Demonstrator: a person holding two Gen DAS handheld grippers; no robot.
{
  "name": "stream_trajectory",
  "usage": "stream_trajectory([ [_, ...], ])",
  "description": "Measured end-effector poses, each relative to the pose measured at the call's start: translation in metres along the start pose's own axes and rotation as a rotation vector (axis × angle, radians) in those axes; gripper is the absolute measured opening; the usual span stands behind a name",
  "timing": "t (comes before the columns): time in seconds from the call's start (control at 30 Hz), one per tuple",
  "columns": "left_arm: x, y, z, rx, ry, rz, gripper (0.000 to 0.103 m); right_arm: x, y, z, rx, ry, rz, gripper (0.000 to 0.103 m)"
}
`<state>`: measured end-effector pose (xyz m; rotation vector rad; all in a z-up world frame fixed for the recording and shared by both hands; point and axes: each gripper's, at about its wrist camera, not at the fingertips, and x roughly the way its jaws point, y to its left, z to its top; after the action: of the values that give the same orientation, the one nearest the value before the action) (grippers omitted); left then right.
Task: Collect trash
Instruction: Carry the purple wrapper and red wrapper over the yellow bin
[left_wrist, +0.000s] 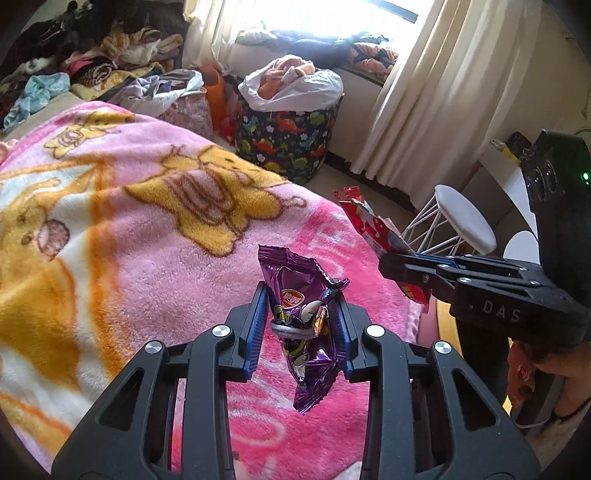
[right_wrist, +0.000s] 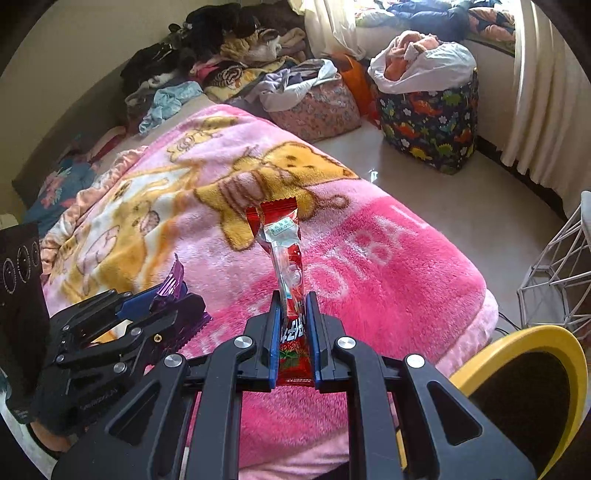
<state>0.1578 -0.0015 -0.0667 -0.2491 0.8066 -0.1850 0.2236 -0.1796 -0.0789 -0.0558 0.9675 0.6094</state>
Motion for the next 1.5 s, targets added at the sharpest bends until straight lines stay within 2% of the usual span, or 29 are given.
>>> stream_trajectory([
  [0.7,-0.026,-0.050,0.006,0.084,-0.062,-0.048,0.025,-0.075,-0.024,-0.028,0.089,-0.126,-0.018,0.013],
  [1.5,-0.026,-0.125,-0.003,0.225,-0.063,-0.126,0.025,-0.143,-0.083,-0.082,0.249,-0.233,-0.071,0.013],
])
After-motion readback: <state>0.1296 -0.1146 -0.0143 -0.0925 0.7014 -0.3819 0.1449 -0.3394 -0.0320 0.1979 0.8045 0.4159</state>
